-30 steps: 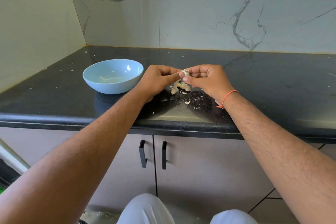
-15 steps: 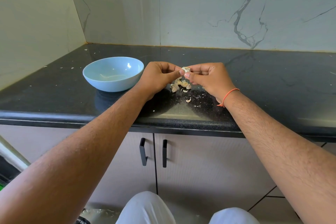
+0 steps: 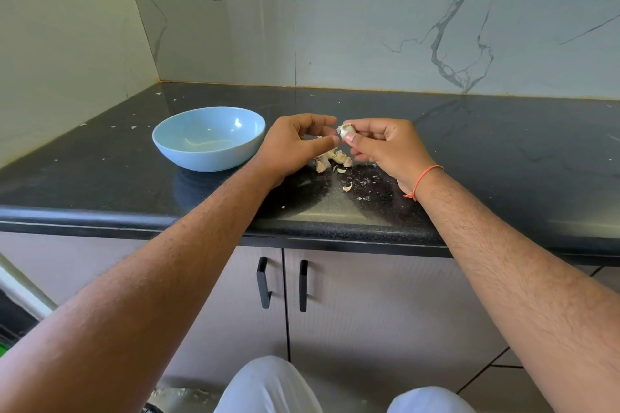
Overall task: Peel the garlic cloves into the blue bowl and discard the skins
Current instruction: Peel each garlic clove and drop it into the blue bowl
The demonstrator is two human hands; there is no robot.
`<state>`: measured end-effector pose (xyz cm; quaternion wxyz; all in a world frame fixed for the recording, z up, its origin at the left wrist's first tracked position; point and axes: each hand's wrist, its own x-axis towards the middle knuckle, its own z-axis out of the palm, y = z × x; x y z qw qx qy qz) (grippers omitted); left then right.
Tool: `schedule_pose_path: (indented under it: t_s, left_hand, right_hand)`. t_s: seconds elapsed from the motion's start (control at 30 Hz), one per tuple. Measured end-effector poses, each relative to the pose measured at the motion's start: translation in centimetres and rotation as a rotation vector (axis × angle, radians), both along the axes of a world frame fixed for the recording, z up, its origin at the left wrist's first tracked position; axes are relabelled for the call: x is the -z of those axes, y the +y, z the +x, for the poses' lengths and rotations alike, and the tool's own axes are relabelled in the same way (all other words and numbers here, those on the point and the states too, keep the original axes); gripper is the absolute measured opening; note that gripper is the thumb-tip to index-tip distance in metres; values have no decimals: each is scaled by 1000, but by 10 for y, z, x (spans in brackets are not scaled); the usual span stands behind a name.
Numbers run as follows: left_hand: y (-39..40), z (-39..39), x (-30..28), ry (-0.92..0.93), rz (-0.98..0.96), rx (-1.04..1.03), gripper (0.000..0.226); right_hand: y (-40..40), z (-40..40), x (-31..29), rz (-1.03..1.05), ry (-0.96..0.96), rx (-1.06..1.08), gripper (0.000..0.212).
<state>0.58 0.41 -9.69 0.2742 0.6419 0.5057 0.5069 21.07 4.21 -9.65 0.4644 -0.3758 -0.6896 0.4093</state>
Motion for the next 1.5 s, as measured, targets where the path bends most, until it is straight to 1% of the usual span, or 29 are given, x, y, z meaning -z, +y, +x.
schedule_pose_path:
  t_s: [0.1, 0.2, 0.27, 0.4, 0.47, 0.57, 0.63, 0.7, 0.77, 0.83, 0.93, 1.0, 1.17, 1.43, 1.5]
  left_hand:
    - [-2, -1, -1, 56, 43, 34, 41]
    - [-2, 0, 0, 52, 62, 50, 35]
    - [-2, 1, -1, 25, 69, 36, 31]
    - [-4, 4, -3, -24, 53, 26, 28]
    - [-4, 4, -3, -7, 35, 24, 26]
    - [-3, 4, -4, 1, 10, -14, 25]
    - [-5, 3, -5, 2, -1, -40, 25]
    - [-5, 4, -5, 15, -20, -51, 26]
    - [-3, 6, -6, 48, -39, -66, 32]
    - [0, 9, -5, 135, -50, -94, 45]
    - [1, 12, -7, 185, -78, -106, 51]
    - [1, 11, -7, 164, -83, -91, 54]
    - [2, 9, -6, 132, -100, -58, 44]
    - [-4, 7, -11, 68, -151, 18, 43]
    - [-5, 8, -12, 53, -165, 16, 43]
  right_hand:
    - [-2, -1, -1, -5, -31, -25, 24]
    - [-4, -1, -3, -12, -31, -36, 21]
    - [-7, -1, -4, -2, -30, -57, 23]
    - [-10, -1, -2, 76, -70, -38, 26]
    - [-10, -2, -3, 163, -120, 9, 23]
    - [-14, -3, -2, 353, -253, 92, 17]
    - [-16, -6, -2, 476, -344, 114, 19]
    - [-15, -8, -2, 604, -439, 134, 27]
    - [-13, -11, -4, 690, -482, 159, 30]
    - [-12, -14, -5, 768, -482, 183, 29]
    - [-13, -18, -4, 863, -520, 195, 29]
    - [-14, -19, -3, 898, -544, 199, 30]
    - [-16, -19, -5, 946, -539, 183, 29]
    - [-17, -22, -8, 941, -532, 166, 26]
    - [-15, -22, -8, 907, -532, 167, 29]
